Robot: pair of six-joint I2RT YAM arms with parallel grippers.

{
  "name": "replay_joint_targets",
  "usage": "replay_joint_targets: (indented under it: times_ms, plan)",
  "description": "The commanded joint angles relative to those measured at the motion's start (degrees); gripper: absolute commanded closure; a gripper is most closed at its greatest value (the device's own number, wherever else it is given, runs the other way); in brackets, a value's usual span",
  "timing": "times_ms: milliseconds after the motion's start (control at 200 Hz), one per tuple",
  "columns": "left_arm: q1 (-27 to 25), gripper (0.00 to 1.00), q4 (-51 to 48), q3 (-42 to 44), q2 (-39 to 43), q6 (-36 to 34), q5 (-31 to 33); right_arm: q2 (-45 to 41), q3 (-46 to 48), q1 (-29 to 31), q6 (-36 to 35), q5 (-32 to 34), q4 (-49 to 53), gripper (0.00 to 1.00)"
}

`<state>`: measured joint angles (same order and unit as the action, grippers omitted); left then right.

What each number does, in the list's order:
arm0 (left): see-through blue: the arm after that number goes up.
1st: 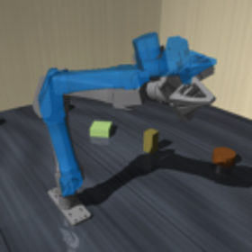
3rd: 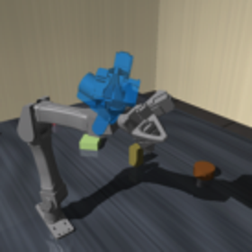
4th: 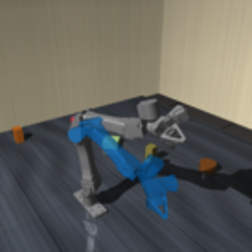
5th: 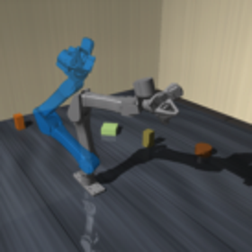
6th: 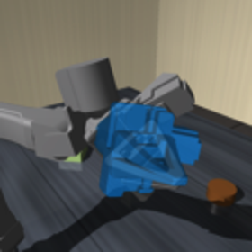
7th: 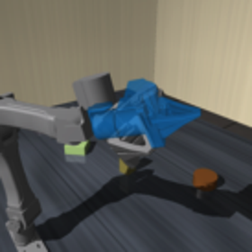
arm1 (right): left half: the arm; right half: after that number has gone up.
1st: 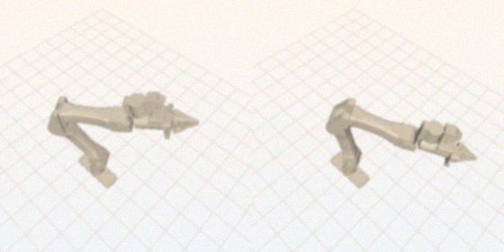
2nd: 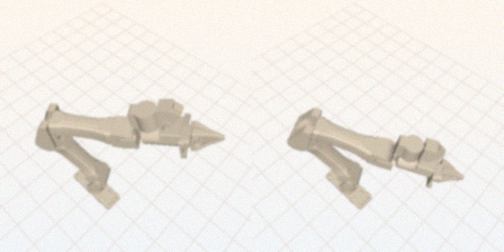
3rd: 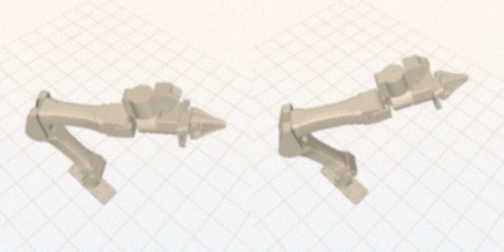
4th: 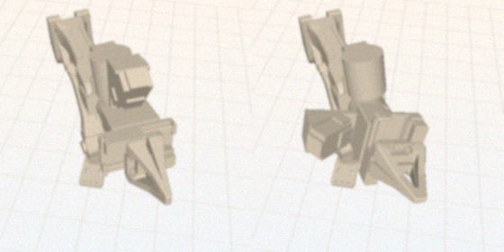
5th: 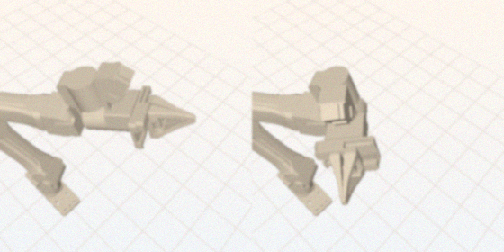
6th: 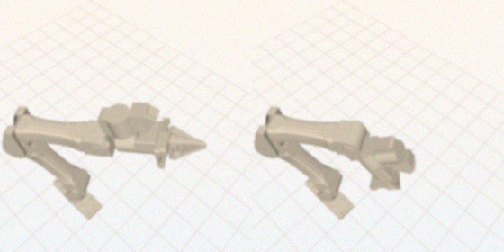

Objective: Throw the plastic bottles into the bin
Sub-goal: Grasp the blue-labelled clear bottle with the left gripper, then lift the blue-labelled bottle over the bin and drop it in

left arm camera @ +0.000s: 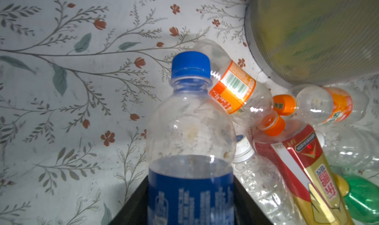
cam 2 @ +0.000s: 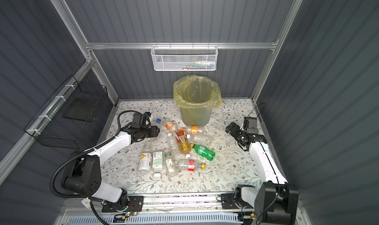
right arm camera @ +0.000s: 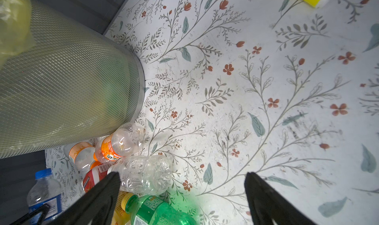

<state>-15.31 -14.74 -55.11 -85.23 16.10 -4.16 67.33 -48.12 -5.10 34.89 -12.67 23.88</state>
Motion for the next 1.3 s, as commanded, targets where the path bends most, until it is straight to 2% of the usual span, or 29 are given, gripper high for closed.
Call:
replay_joint_targets:
  times_ms: [0,125,270,375,495,650,685,725,750,780,855,990,1156,1291]
  plan:
    - [5.97,0.44,0.02,2.35,2.14,5.10,-3.25,-0.84,1.33,-0.26,0.24,-0.57,-0.49,0.04]
    - [9.71,0.44,1.36,2.66,0.72,8.15,-7.50,0.22,2.70,-0.26,1.02,-1.72,-1.29,0.04]
    - [9.86,0.43,4.45,2.05,-0.80,10.80,-10.68,1.35,4.03,-0.26,1.74,-2.09,-3.50,0.05]
    - [9.78,0.44,4.65,-3.23,-1.27,12.03,-13.36,2.60,4.02,-0.25,1.93,-2.78,-4.01,0.05]
    - [8.69,0.44,5.06,-15.38,-1.44,14.54,-17.99,3.65,3.90,-0.26,2.52,-3.59,-4.95,0.06]
    - [1.38,0.42,2.21,-40.79,-6.87,13.75,-20.30,4.53,3.55,-0.17,3.26,-4.22,-5.77,0.06]
    - [-0.34,0.37,1.74,-45.27,-9.17,14.39,-21.44,4.52,3.55,-0.16,3.32,-4.13,-5.81,0.06]
    - [-2.26,0.26,0.98,-51.57,-12.30,14.82,-23.18,4.48,3.64,-0.17,3.21,-3.98,-5.78,0.06]
    - [-3.44,0.17,0.52,-54.83,-14.32,14.92,-24.31,4.52,3.69,-0.16,3.27,-3.95,-5.77,0.06]
    - [-4.64,0.02,-0.96,-58.21,-16.65,14.55,-23.94,4.46,3.82,-0.16,3.33,-3.94,-5.83,0.06]
    - [-5.19,0.00,-2.94,-63.65,-21.55,14.11,-23.30,4.41,4.00,-0.16,3.44,-4.49,-5.87,0.06]
    - [-3.93,0.00,-6.66,-64.47,-23.94,13.41,-17.34,3.03,4.50,-0.17,2.91,-4.33,-4.61,0.06]
    - [0.81,0.00,-1.82,-54.97,-16.40,13.54,-15.18,2.08,4.61,0.30,-0.57,-4.06,-2.13,0.06]
    - [5.74,0.00,-1.17,-43.13,-8.49,11.96,-15.13,3.03,4.35,3.17,-5.19,-3.97,0.99,0.07]
